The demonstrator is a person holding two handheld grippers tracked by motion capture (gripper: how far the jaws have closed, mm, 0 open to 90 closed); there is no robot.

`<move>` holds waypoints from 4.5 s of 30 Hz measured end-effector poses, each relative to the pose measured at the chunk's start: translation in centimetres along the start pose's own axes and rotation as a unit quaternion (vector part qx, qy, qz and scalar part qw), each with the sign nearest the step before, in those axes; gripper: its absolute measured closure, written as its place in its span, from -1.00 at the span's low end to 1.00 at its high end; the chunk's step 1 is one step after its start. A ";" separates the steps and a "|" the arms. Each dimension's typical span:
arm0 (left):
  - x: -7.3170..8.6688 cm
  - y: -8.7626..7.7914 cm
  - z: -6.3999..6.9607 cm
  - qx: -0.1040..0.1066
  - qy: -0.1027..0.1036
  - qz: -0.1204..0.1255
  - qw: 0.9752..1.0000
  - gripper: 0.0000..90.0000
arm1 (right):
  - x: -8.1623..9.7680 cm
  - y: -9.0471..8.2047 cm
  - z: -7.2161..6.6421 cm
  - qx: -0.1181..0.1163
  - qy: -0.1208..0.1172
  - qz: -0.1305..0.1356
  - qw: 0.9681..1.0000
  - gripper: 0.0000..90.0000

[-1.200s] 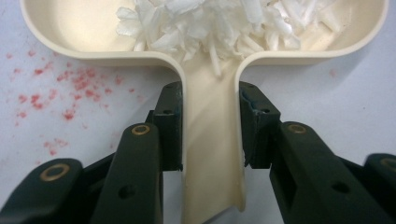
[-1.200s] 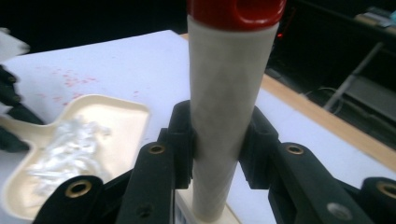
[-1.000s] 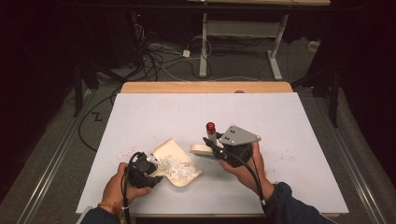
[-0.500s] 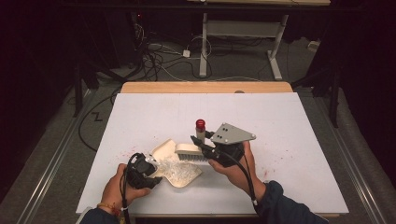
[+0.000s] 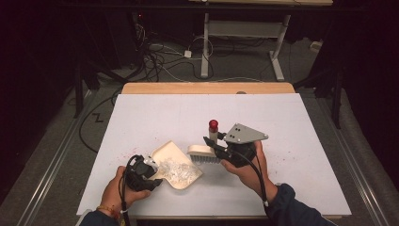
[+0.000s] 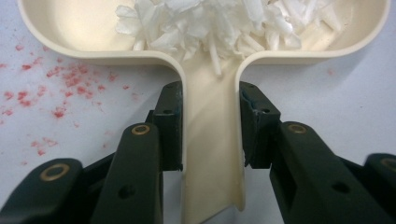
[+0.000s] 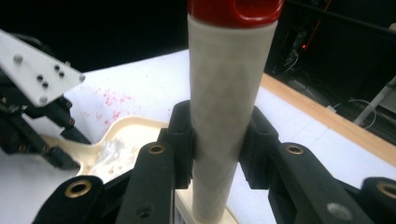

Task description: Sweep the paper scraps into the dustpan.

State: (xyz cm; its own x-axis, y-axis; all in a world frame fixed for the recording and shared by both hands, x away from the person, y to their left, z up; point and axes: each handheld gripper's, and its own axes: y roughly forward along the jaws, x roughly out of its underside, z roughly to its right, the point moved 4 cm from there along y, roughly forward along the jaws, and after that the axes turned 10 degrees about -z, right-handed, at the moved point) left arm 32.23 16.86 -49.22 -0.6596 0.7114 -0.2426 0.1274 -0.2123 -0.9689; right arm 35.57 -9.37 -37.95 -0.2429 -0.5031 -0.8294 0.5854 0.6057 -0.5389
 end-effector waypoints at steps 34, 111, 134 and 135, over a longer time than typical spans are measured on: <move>2.0 -0.4 -1.6 0.019 -0.040 0.032 0.998 0.40 | -1.5 3.5 -0.5 0.008 -0.018 0.008 1.000 0.56; 2.0 -0.8 -1.1 -0.013 -0.040 -0.021 0.999 0.41 | -0.9 3.7 -2.5 0.008 0.013 0.019 1.000 0.56; 2.2 -0.8 -1.5 -0.005 -0.049 -0.010 0.999 0.40 | -2.0 0.9 -0.6 0.023 0.019 0.054 0.998 0.56; 2.3 -0.8 -1.5 -0.005 -0.052 -0.009 0.999 0.41 | -1.9 0.5 -0.3 0.024 0.022 0.054 0.998 0.56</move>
State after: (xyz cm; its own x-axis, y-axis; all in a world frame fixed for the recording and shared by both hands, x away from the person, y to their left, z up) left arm 31.76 19.65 -49.09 -0.7347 0.6423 -0.2184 0.1219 -0.1918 -0.9738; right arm 36.13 -7.92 -36.66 -0.2091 -0.4091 -0.8882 0.6457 0.6244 -0.4396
